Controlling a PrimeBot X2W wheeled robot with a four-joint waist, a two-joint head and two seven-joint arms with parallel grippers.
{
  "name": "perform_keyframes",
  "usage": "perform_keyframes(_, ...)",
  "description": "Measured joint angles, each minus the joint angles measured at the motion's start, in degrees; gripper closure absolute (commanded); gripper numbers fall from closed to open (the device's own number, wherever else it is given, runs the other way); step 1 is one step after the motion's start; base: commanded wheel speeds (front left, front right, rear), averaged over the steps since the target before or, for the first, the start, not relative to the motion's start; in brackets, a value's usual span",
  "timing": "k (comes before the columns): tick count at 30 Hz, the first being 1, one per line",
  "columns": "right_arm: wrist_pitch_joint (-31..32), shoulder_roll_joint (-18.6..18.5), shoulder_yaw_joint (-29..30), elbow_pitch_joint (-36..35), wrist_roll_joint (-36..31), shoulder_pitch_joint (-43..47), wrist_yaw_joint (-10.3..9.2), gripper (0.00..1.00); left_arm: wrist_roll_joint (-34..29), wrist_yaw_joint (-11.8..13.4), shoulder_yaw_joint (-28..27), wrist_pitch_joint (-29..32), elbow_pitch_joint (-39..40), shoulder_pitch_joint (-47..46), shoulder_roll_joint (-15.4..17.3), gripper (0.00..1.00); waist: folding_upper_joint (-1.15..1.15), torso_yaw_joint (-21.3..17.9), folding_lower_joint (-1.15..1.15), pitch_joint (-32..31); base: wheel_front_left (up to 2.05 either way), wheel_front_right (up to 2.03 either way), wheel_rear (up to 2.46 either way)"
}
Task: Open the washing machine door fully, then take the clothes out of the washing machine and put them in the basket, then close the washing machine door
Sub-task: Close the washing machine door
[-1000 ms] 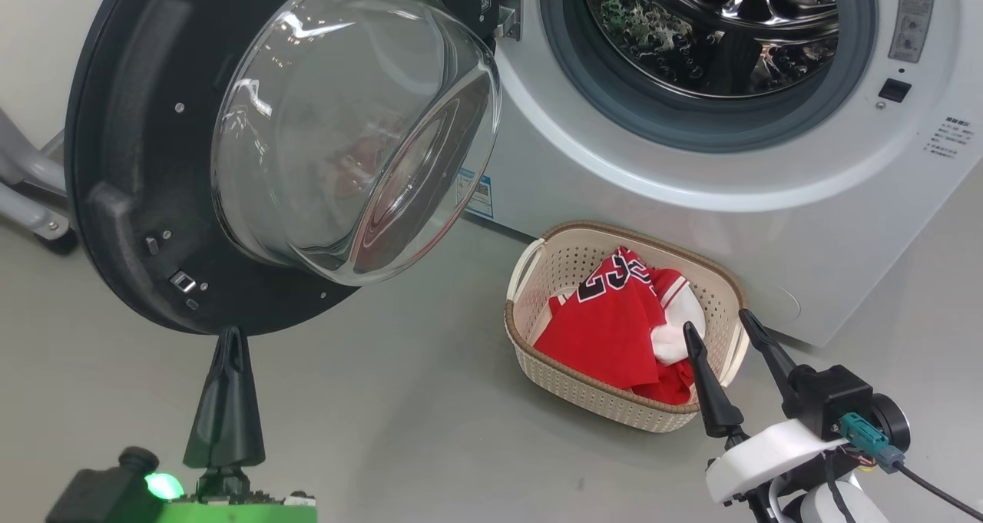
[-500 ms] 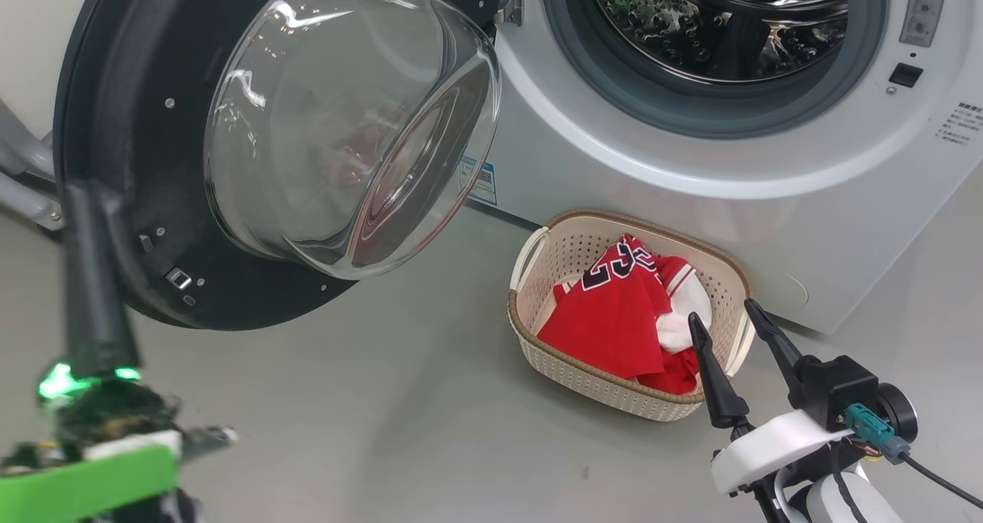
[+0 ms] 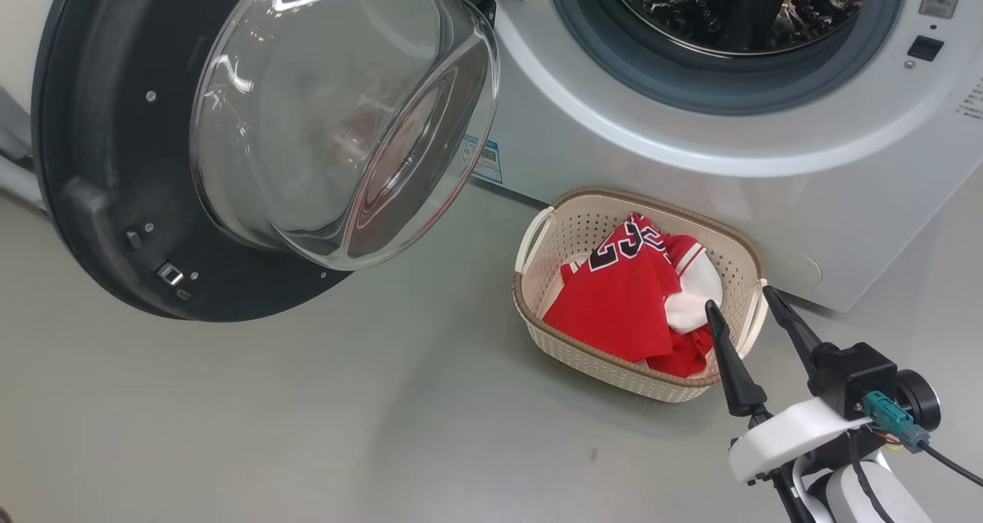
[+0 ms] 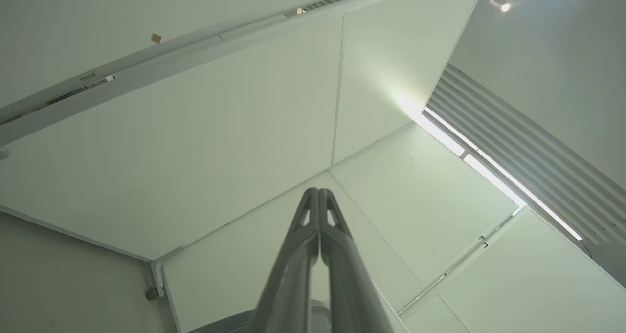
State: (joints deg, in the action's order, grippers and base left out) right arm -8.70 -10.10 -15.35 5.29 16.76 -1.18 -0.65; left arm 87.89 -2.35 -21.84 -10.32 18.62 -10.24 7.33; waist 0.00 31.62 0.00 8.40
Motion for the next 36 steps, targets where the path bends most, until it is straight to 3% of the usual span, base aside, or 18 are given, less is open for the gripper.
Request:
perform_keyframes(6, 0.59, -0.76, 0.27, -0.52, -0.13, -0.02, 0.0, 0.0, 7.58, 3.48, -3.3, 4.69, -12.1, -1.93, 3.19, 1.0, 0.0, -0.11, 0.0, 0.98, 0.0, 0.0, 0.0)
perform_keyframes(14, 1.41, -1.59, 0.19, -1.46, -0.31, -0.06, 0.01, 0.0, 10.76, 7.22, -0.71, 11.87, -24.75, -4.0, 6.68, 1.0, 0.0, -0.58, 0.0, 1.91, 0.0, 0.0, 0.0)
perform_keyframes(32, 2.67, -2.14, 0.45, -3.94, -0.37, 0.02, -0.09, 0.0, 10.37, 7.86, 5.75, 21.36, -39.98, -7.64, 9.84, 1.0, 0.0, -2.28, 0.0, 3.06, 0.0, 0.0, 0.0)
perform_keyframes(36, 2.92, -2.4, 0.54, -4.68, -0.37, 0.02, -0.59, 0.0, 10.45, 6.99, 7.42, 23.84, -41.64, -9.56, 9.85, 1.0, 0.0, -2.87, 0.0, 3.9, 0.0, 0.0, 0.0)
